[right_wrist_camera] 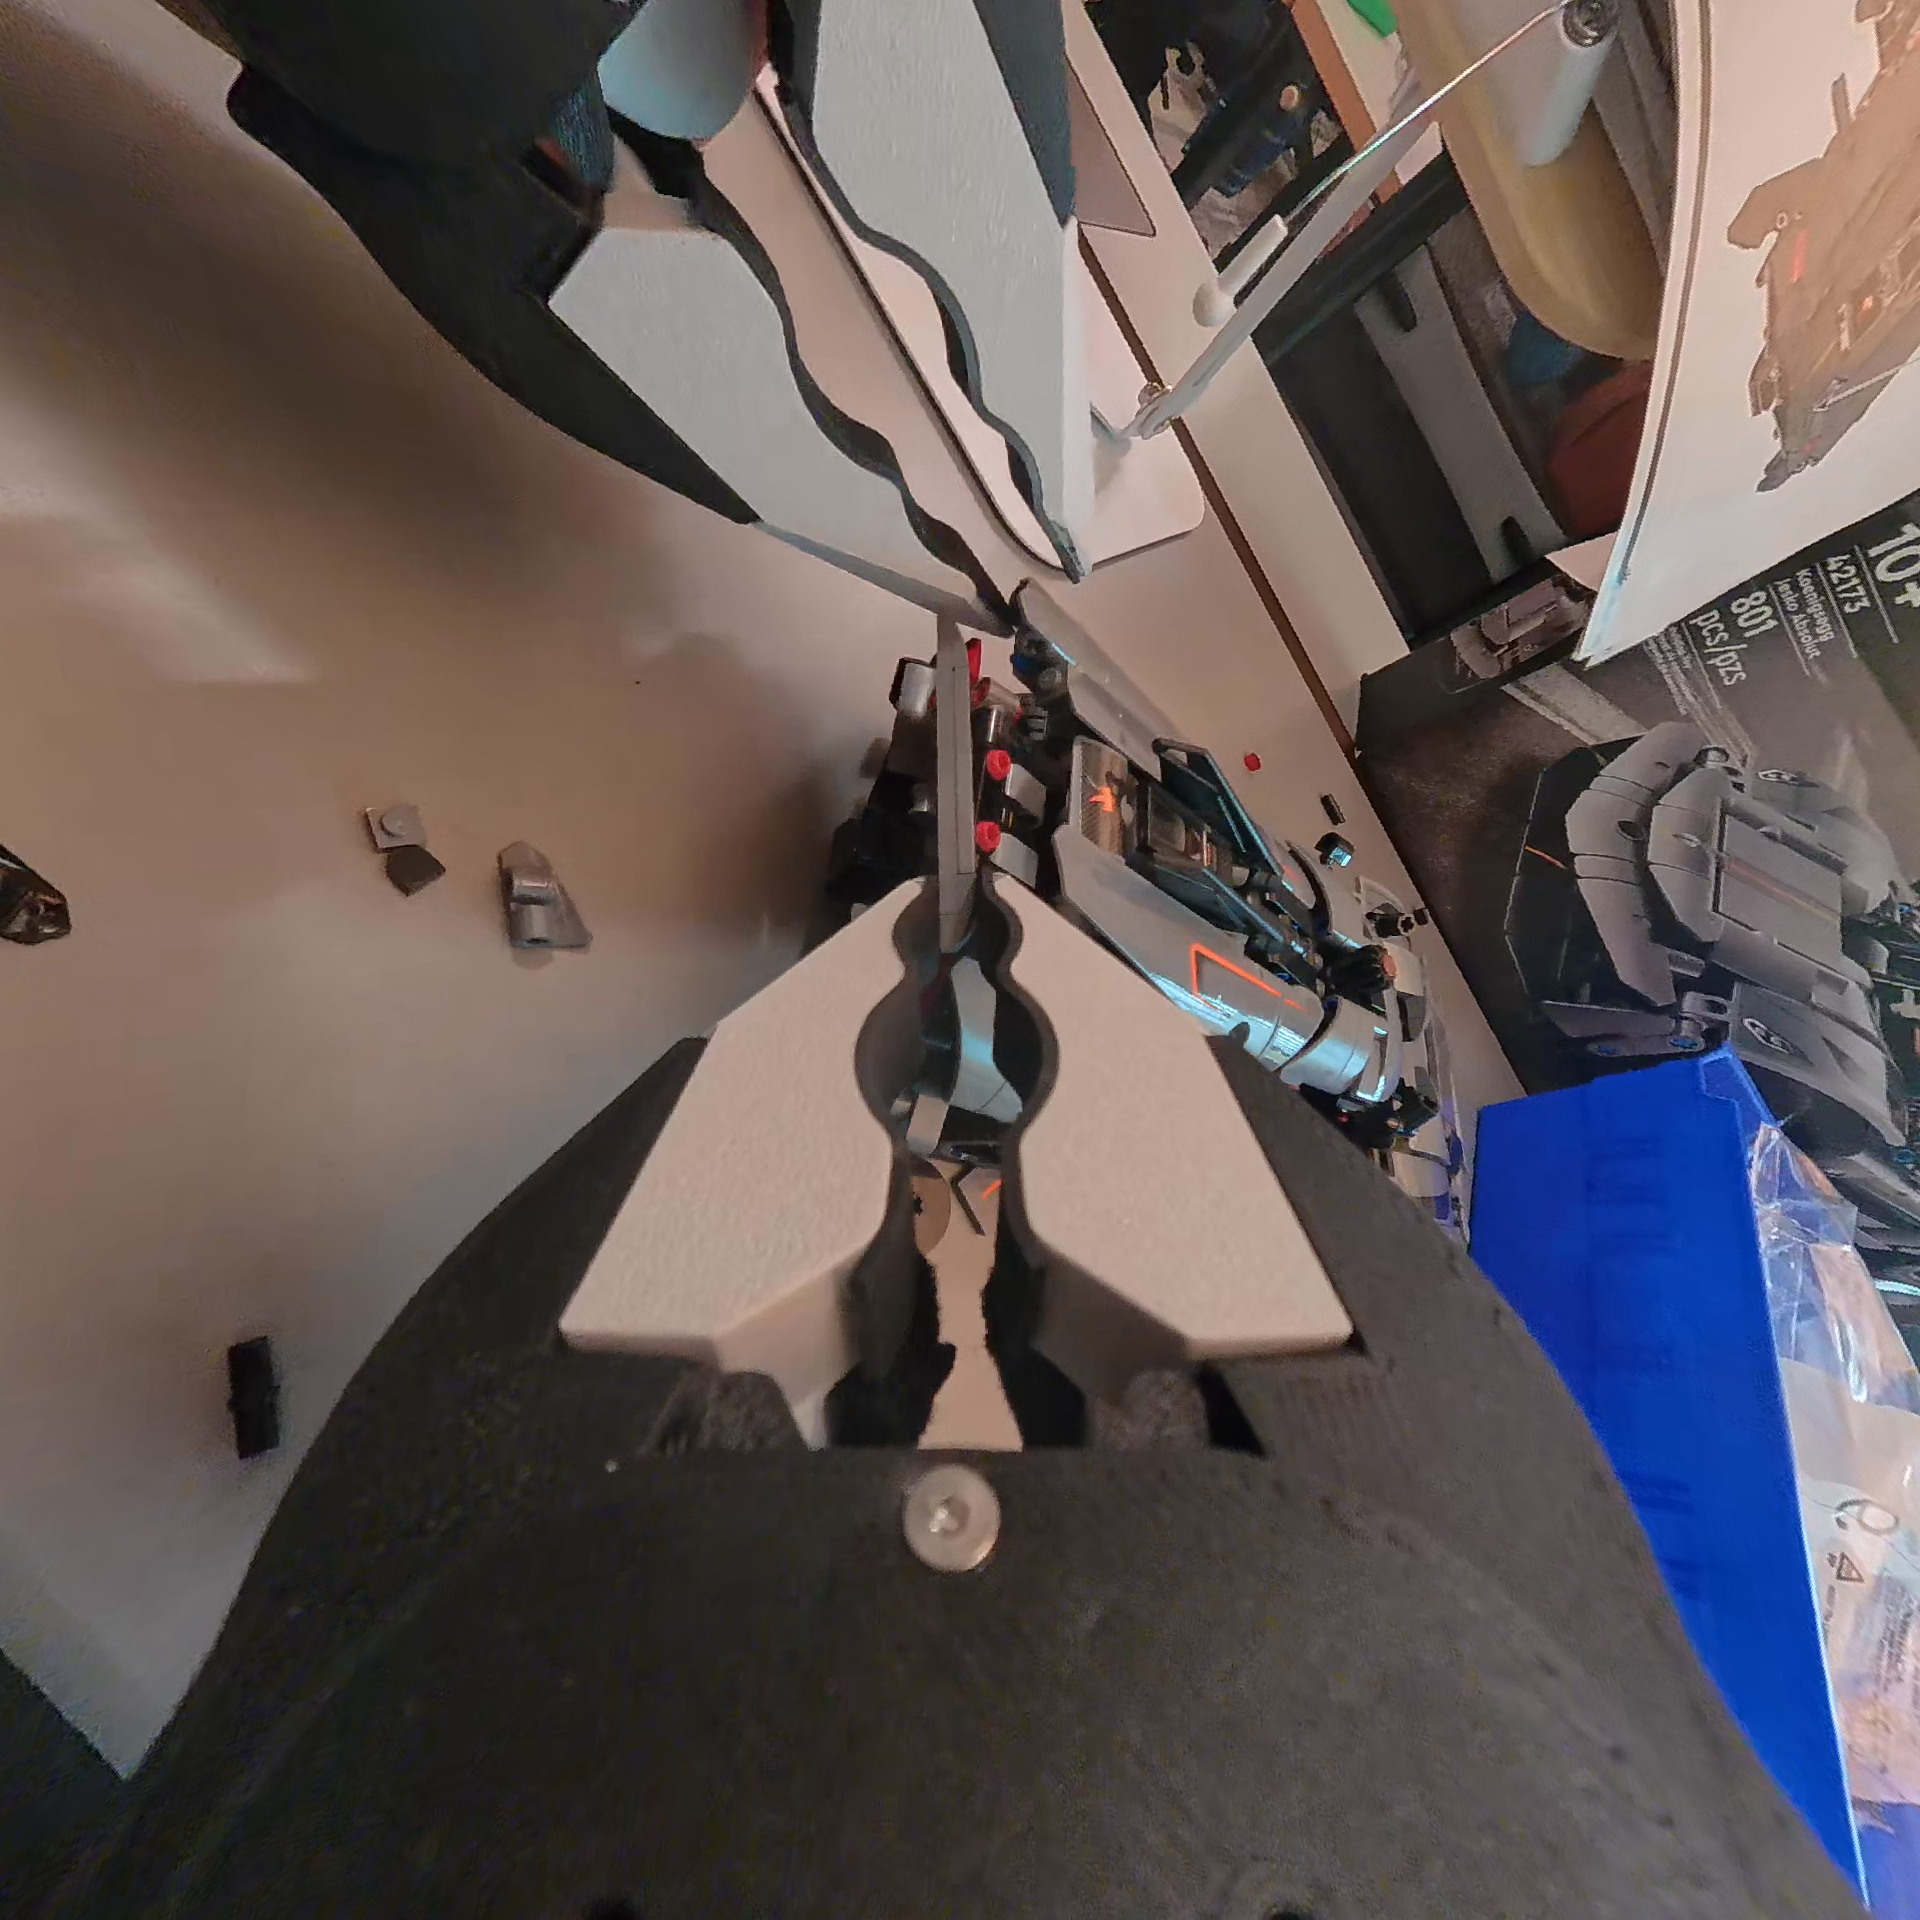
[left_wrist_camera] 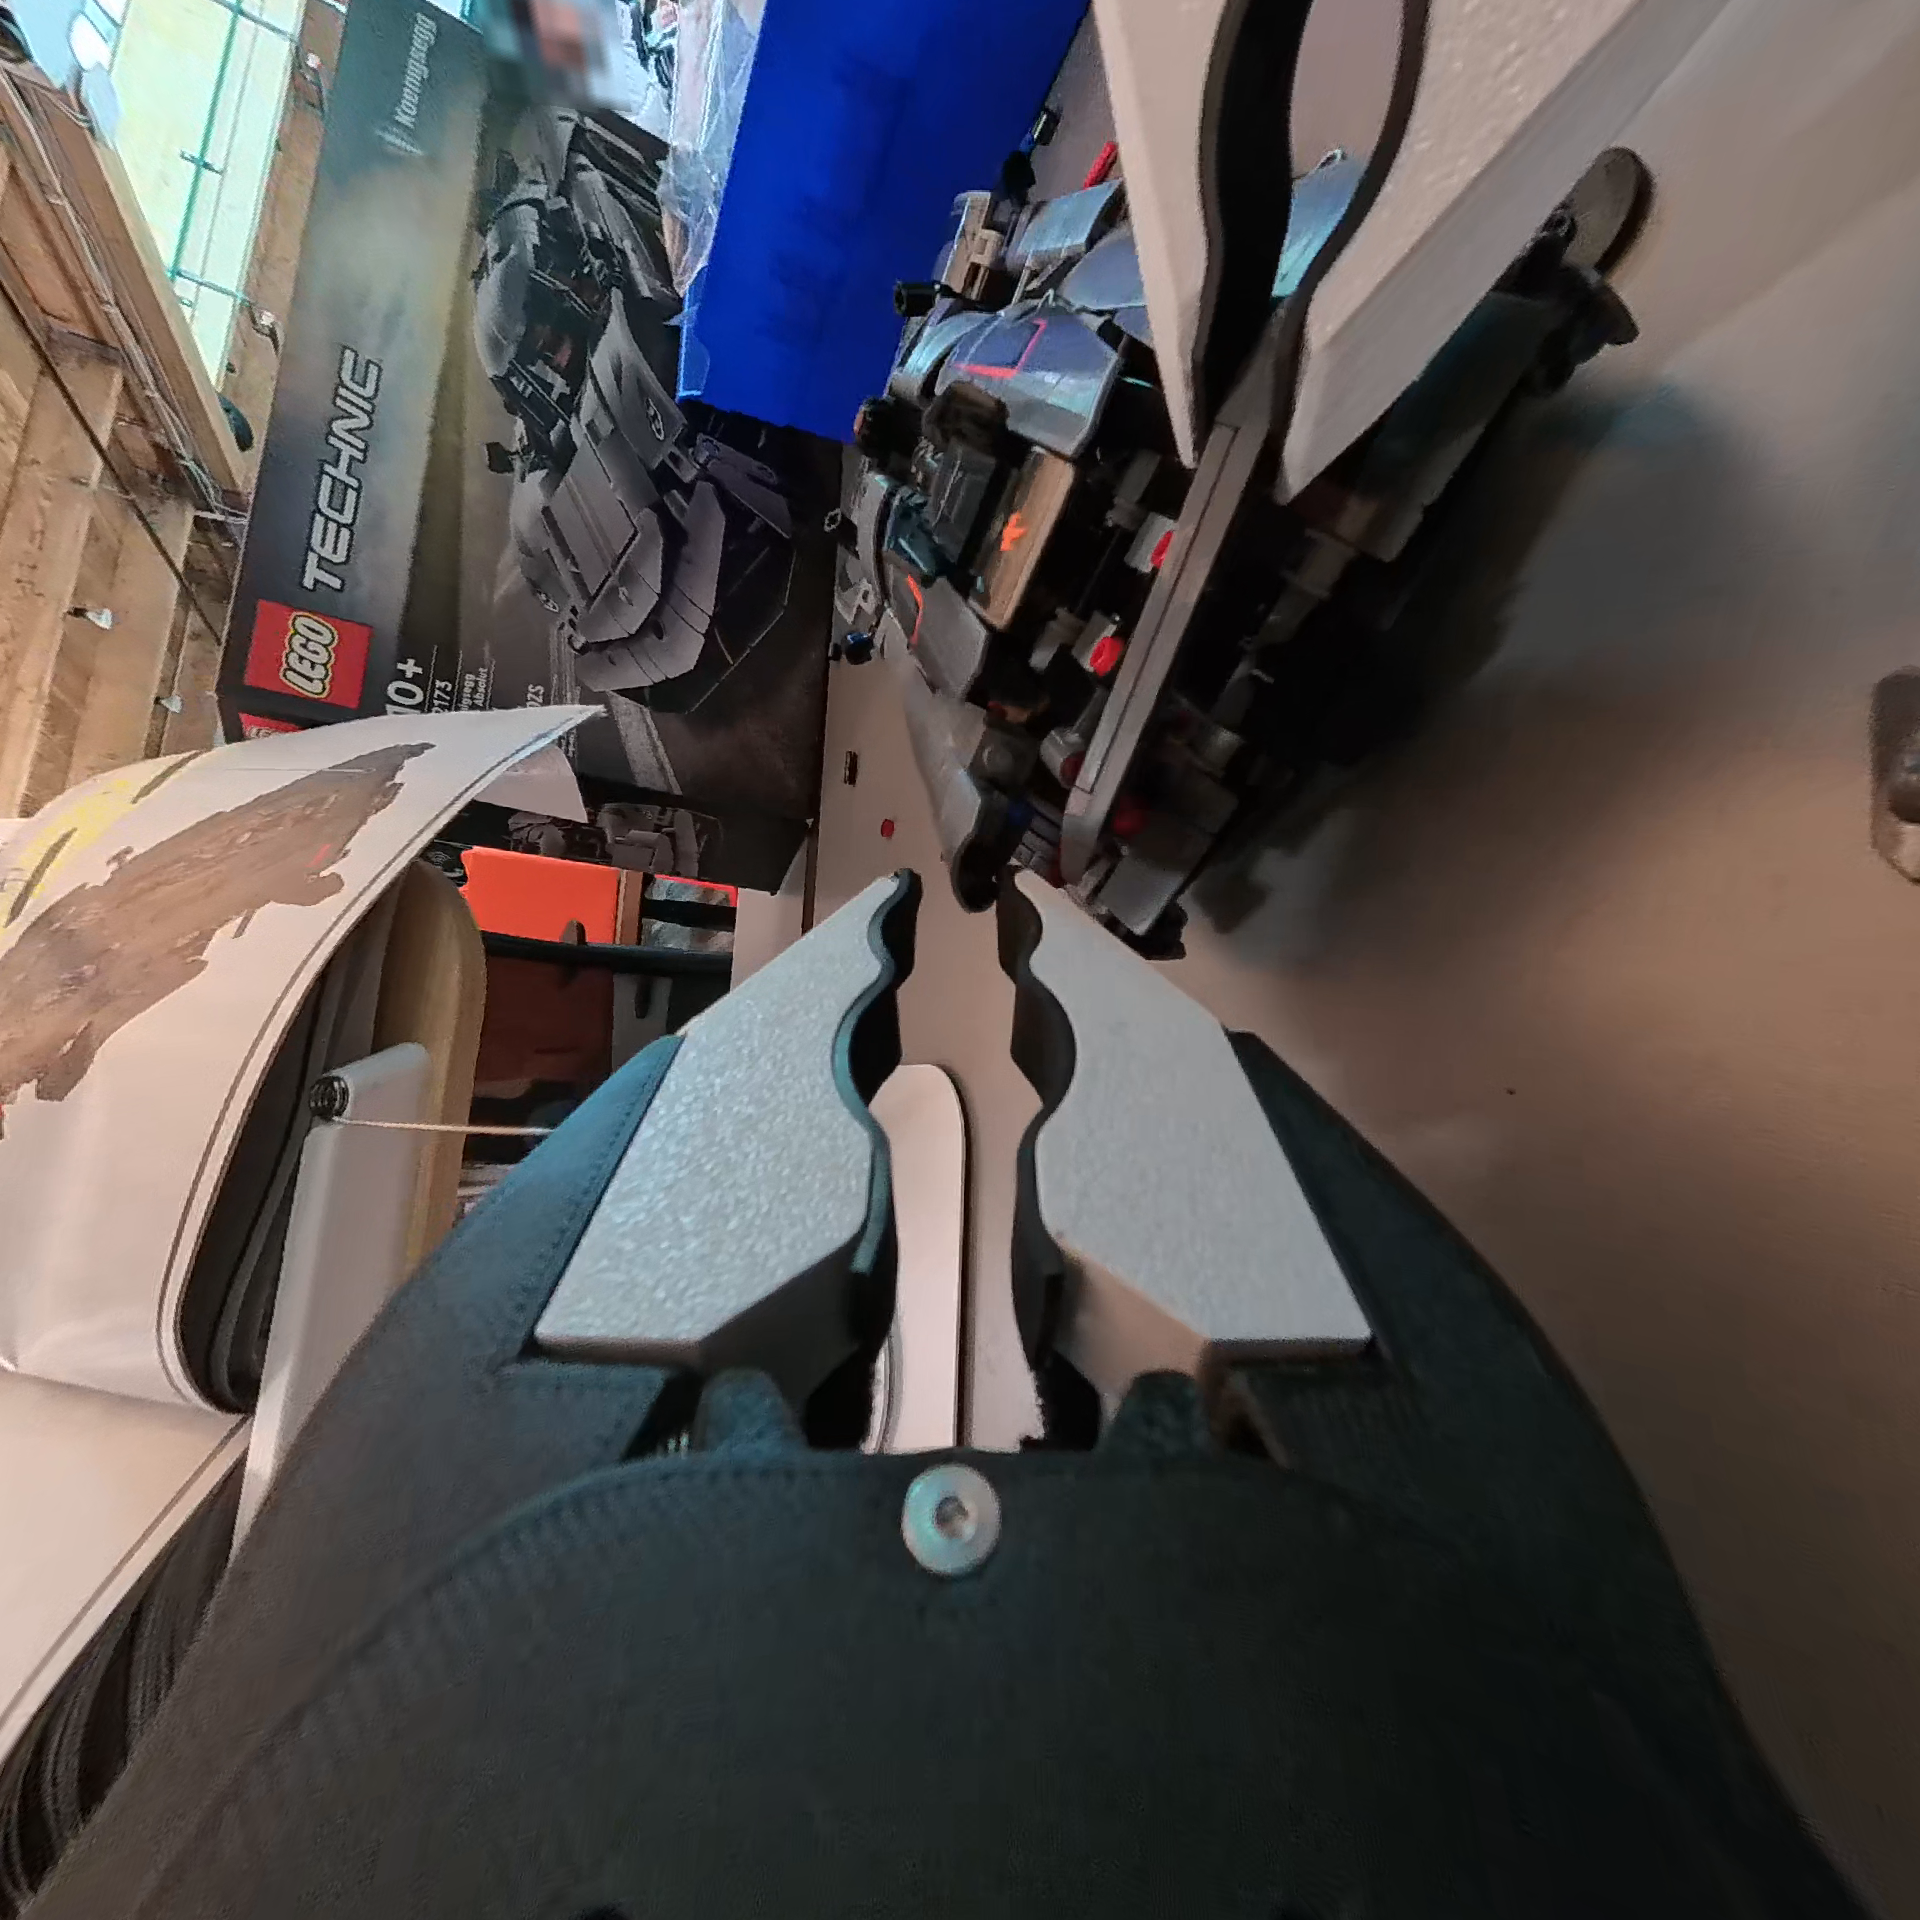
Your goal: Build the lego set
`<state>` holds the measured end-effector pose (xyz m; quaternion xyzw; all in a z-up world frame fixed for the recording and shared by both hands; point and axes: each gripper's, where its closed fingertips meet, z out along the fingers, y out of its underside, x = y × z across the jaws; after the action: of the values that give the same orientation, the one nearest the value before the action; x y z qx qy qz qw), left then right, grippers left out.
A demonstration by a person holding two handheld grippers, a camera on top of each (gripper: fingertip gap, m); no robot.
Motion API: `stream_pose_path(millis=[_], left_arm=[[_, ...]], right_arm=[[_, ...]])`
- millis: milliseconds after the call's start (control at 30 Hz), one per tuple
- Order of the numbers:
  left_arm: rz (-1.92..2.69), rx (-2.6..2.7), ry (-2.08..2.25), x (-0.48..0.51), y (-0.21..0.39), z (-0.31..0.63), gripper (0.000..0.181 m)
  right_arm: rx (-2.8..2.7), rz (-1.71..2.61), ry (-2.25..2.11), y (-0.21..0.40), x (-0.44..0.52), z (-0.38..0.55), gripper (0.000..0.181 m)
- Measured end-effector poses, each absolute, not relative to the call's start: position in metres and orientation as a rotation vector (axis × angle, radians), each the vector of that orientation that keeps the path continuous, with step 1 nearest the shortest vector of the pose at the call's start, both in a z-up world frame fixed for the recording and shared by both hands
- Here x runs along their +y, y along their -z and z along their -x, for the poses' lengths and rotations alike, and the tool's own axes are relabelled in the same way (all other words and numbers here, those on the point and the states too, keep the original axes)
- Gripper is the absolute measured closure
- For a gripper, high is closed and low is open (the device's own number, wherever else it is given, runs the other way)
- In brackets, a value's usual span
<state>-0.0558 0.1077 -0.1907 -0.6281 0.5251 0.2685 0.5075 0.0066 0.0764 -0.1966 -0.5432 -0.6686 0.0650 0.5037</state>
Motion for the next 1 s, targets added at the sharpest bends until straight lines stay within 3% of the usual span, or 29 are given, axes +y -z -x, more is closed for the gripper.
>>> stream_pose_path(millis=[733,1000], left_arm=[[1.568,1.206,-0.558,0.114,0.186,0.058,0.175],[1.594,1.245,-0.564,0.111,0.197,0.058,0.169]], right_arm=[[-1.558,1.259,-0.163,0.181,0.075,-0.007,0.177],[-1.53,1.263,-0.139,0.177,0.08,-0.012,0.177]])
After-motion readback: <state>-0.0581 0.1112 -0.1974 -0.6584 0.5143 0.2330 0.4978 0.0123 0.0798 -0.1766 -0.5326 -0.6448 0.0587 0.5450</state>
